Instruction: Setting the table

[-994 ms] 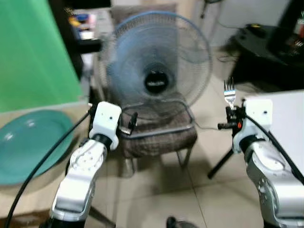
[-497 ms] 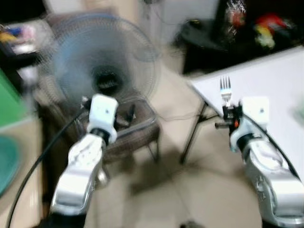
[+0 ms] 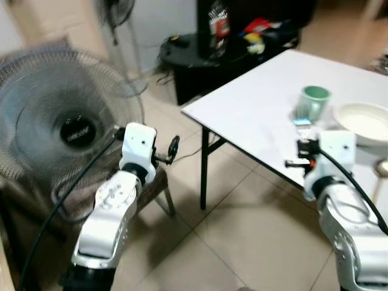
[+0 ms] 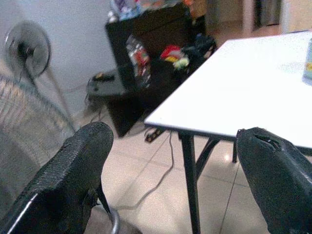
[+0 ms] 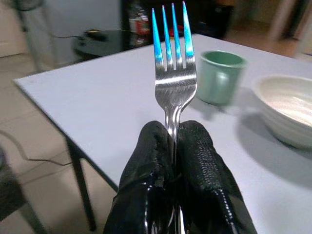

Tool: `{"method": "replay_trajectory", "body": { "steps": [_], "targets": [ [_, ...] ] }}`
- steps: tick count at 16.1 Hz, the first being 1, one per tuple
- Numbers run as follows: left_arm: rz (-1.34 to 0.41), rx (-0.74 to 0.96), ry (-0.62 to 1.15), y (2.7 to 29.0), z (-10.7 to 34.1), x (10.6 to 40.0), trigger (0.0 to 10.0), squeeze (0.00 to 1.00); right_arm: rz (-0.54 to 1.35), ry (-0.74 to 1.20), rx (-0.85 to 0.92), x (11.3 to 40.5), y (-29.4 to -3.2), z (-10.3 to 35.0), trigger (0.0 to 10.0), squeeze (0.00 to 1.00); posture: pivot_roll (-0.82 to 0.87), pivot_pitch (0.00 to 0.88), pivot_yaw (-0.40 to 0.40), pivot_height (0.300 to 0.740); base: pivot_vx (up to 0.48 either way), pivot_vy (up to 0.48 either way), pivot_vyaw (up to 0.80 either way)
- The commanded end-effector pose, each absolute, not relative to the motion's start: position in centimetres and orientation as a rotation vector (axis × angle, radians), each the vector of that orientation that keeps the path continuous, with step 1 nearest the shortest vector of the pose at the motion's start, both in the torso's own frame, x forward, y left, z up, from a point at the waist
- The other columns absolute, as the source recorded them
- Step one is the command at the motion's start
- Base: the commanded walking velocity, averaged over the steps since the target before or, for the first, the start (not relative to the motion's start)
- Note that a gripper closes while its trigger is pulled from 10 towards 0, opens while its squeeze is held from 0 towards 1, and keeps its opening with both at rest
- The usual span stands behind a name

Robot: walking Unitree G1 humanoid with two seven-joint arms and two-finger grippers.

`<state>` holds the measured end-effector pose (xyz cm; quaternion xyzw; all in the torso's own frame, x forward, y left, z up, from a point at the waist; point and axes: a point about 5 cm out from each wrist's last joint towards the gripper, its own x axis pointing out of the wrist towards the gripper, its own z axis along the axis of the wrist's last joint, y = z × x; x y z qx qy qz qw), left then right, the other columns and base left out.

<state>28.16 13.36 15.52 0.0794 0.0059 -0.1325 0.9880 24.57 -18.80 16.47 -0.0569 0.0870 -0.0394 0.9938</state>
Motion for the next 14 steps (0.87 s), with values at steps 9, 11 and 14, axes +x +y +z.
{"method": "replay_trajectory", "body": {
  "steps": [9, 11, 14],
  "targets": [
    [-0.249, 0.262, -0.01, 15.4, 16.4, 29.1, 10.0, 0.0, -0.061, 0.176, -0.066, 23.7, -17.2, 16.3, 10.0, 0.0, 0.02, 0.0, 0.094, 0.74, 0.0, 0.107, -0.8],
    [-0.26, 0.269, -0.006, 14.9, 16.1, 29.0, 10.0, 0.0, -0.073, 0.184, -0.069, 23.7, -17.8, 15.9, 10.0, 0.0, 0.02, 0.0, 0.088, 0.74, 0.0, -0.48, -0.79],
    [-0.239, 0.225, -0.003, 15.1, 16.2, 28.7, 10.0, 0.0, -0.014, 0.171, -0.085, 24.5, -17.3, 16.5, 10.0, 0.0, 0.03, 0.0, 0.071, 0.74, 0.0, 0.0, -0.52]
  ]
}}
